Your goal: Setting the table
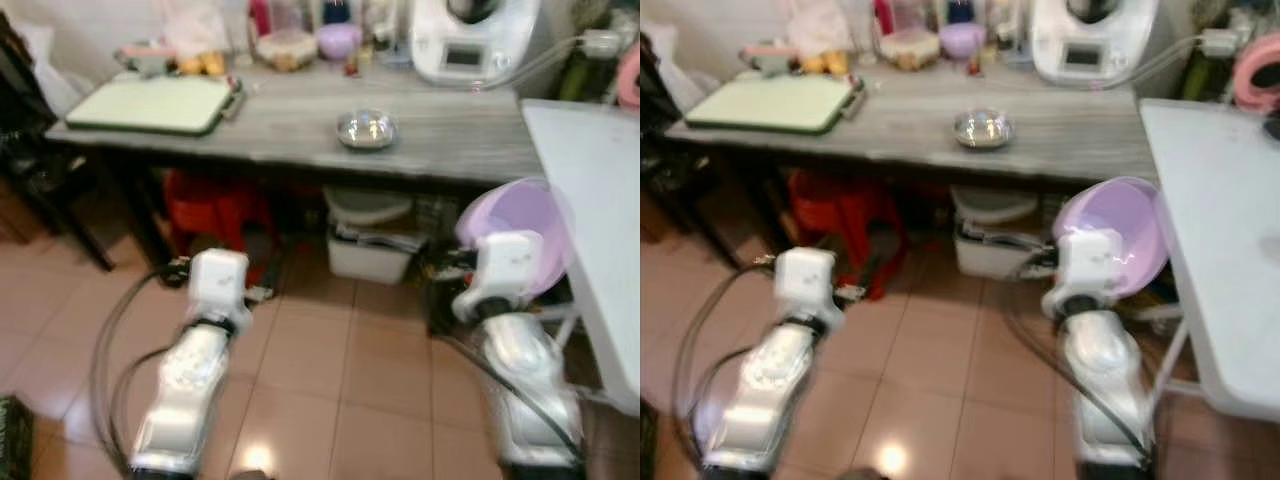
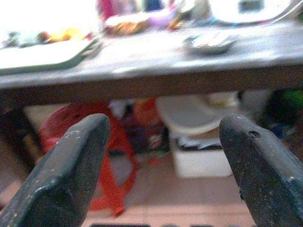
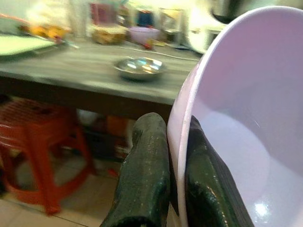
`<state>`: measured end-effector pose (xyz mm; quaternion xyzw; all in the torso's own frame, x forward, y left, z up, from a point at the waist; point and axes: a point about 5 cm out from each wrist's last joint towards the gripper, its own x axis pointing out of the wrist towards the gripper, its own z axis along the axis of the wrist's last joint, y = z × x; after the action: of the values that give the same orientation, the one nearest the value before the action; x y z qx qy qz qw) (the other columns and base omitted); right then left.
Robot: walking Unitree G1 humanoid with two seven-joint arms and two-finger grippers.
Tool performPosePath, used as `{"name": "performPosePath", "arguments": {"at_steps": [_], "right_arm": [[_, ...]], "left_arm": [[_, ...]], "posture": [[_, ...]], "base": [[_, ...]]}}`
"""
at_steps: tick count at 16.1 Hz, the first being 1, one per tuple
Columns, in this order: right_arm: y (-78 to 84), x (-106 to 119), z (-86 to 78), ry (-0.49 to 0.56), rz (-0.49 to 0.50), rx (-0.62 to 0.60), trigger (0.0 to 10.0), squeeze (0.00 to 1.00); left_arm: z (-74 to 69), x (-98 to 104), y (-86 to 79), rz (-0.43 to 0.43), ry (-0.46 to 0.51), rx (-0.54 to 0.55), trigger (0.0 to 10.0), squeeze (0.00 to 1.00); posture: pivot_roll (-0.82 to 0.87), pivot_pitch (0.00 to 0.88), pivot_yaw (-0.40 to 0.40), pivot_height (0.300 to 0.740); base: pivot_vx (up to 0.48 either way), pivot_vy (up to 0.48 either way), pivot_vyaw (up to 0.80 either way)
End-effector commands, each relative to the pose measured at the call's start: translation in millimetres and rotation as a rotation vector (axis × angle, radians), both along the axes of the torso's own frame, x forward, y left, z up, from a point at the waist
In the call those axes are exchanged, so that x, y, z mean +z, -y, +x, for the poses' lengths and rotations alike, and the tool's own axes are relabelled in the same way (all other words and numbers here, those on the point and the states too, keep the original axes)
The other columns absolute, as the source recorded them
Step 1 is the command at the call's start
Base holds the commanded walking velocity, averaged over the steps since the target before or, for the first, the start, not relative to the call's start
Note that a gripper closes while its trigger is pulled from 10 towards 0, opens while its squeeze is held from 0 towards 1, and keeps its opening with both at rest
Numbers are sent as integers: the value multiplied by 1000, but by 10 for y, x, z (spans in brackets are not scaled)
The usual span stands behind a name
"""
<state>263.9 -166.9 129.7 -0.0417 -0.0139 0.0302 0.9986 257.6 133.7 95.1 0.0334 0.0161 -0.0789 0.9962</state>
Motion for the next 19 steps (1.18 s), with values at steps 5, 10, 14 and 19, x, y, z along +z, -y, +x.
{"name": "performPosePath", "arguments": {"at_steps": [5, 10, 14, 19], "right_arm": [[130, 95, 35, 41, -9, -45, 10000, 0], [68, 124, 51, 59, -3, -17, 10000, 0], [57, 190, 117, 84, -3, -8, 10000, 0], [-41, 326, 228, 151, -78, 88, 10000, 0]], "left_arm": [[19, 40, 133, -76, -13, -95, 10000, 0], [-16, 39, 181, -68, -23, -156, 10000, 0], [-27, 51, 205, -61, -15, -179, 10000, 0], [6, 71, 184, -55, -4, -159, 10000, 0]], "posture": [[-40, 0, 47, 740], [-39, 0, 51, 740], [-38, 0, 54, 740], [-38, 0, 55, 740]], "base": [[452, 0, 0], [480, 0, 0], [480, 0, 0], [480, 0, 0]]}}
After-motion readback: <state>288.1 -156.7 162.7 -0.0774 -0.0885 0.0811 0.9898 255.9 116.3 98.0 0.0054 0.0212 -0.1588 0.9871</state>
